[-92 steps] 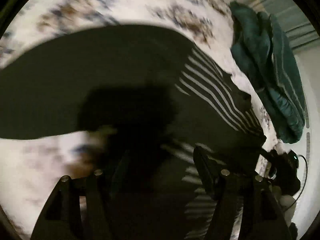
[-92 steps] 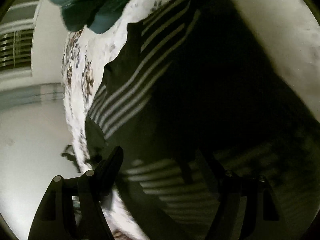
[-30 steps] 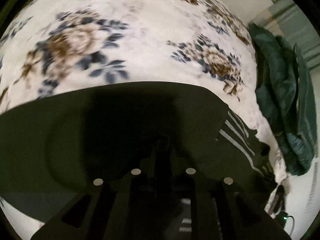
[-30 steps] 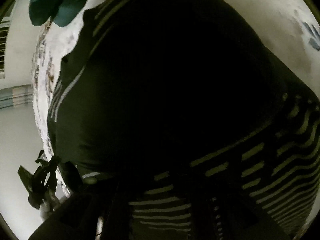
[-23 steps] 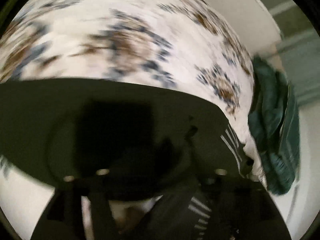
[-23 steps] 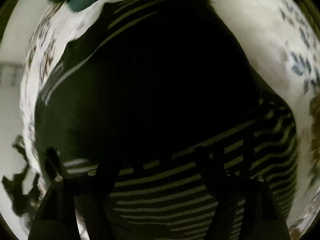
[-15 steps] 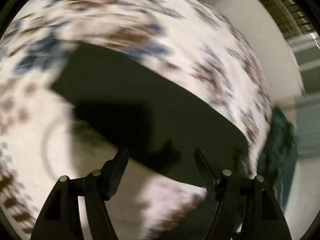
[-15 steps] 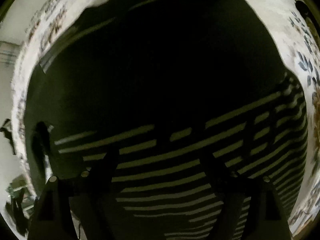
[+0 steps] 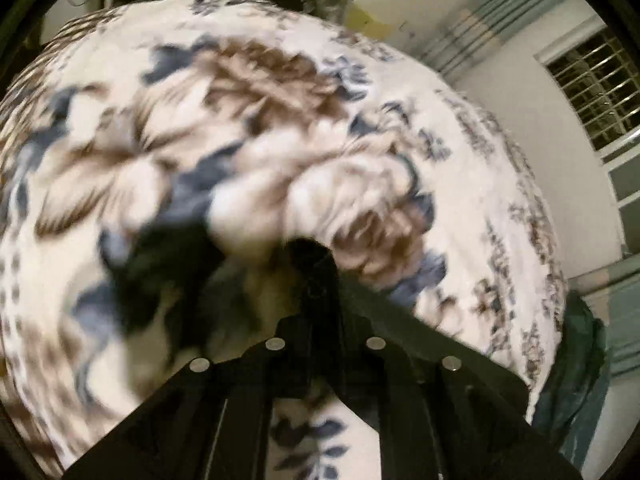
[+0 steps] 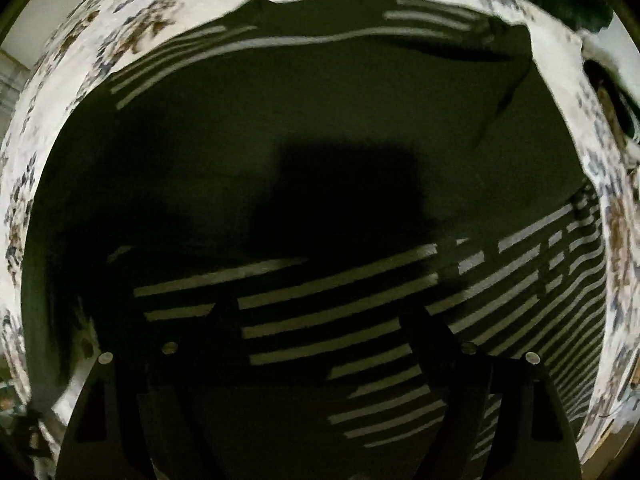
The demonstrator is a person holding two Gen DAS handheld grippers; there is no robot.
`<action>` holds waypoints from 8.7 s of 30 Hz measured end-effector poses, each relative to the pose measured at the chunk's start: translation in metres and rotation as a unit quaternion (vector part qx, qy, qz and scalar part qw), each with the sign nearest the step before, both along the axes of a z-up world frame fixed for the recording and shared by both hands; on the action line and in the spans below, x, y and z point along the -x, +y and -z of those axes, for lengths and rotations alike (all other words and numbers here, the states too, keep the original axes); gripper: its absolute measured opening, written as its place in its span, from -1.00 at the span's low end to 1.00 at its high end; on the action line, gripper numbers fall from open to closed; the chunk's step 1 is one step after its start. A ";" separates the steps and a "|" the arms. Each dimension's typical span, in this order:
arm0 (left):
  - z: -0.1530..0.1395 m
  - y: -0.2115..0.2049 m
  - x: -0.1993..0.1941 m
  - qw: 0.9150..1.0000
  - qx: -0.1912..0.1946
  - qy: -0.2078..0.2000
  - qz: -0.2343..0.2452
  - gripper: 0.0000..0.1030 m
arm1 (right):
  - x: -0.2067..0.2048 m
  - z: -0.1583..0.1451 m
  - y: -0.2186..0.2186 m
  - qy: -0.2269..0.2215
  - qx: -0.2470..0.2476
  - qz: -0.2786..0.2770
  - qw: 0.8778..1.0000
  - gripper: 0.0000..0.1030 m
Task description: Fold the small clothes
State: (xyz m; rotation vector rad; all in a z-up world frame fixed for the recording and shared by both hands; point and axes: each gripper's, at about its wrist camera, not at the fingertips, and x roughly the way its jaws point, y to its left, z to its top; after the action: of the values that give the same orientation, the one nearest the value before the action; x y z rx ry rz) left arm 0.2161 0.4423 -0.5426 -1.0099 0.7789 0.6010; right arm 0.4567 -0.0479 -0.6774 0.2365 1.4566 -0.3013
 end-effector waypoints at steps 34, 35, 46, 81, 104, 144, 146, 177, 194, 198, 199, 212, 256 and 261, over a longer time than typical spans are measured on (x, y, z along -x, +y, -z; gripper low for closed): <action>-0.128 -0.685 -0.198 0.792 -0.119 -0.025 0.598 -0.78 | 0.091 -0.017 -0.316 -0.028 -0.076 0.184 0.980 0.86; -0.126 -0.705 -0.198 0.792 -0.130 -0.010 0.597 -0.77 | 0.096 -0.017 -0.332 -0.025 -0.081 0.186 0.979 0.86; -0.110 -0.626 -0.137 0.831 -0.230 0.030 0.505 0.96 | 0.108 -0.048 -0.405 -0.035 -0.198 0.136 0.970 0.86; 0.033 -0.426 -0.071 0.876 -0.203 0.171 0.402 1.00 | -0.071 -0.017 -0.260 0.001 0.056 -0.053 0.997 -0.96; -0.057 -0.543 0.042 0.874 -0.254 0.234 0.342 1.00 | -0.064 -0.034 -0.431 -0.010 -0.295 -0.012 0.955 0.34; 0.039 -0.834 0.141 0.726 -0.243 0.251 0.592 -0.90 | -0.088 0.018 -0.474 0.060 -0.338 -0.097 0.934 0.38; 0.027 -0.827 0.142 0.746 -0.230 0.236 0.579 -0.91 | -0.109 0.029 -0.458 0.035 -0.375 -0.089 0.922 0.40; -0.072 -0.409 0.143 0.939 0.034 0.082 0.332 -0.93 | -0.187 -0.101 0.020 0.021 -0.158 -0.233 0.959 -0.80; 0.035 -0.276 0.201 0.927 0.208 0.107 0.293 -0.12 | -0.139 -0.006 0.143 0.103 -0.196 -0.224 0.949 0.26; 0.016 -0.263 0.193 0.926 0.192 0.095 0.310 0.12 | -0.065 -0.030 0.095 0.099 -0.233 -0.228 0.940 0.47; 0.011 -0.264 0.184 0.926 0.187 0.089 0.316 0.12 | -0.038 -0.033 0.080 0.100 -0.231 -0.229 0.940 0.47; 0.034 -0.341 0.129 0.886 0.064 0.132 0.439 -0.84 | 0.293 0.085 -0.056 0.211 -0.327 -0.056 0.920 0.47; -0.057 -0.334 0.082 0.869 0.128 0.021 0.478 -0.87 | 0.319 -0.013 -0.055 0.041 -0.476 0.002 0.878 -0.76; -0.097 -0.344 -0.001 0.870 0.106 -0.051 0.480 -0.86 | 0.242 -0.062 -0.070 -0.037 -0.484 0.005 0.874 -0.77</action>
State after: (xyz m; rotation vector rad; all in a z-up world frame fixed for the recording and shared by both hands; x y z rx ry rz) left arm 0.2173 0.0986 -0.4461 -0.7099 1.1401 -0.4054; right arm 0.2142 -0.1180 -0.6154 1.0506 1.4246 0.4635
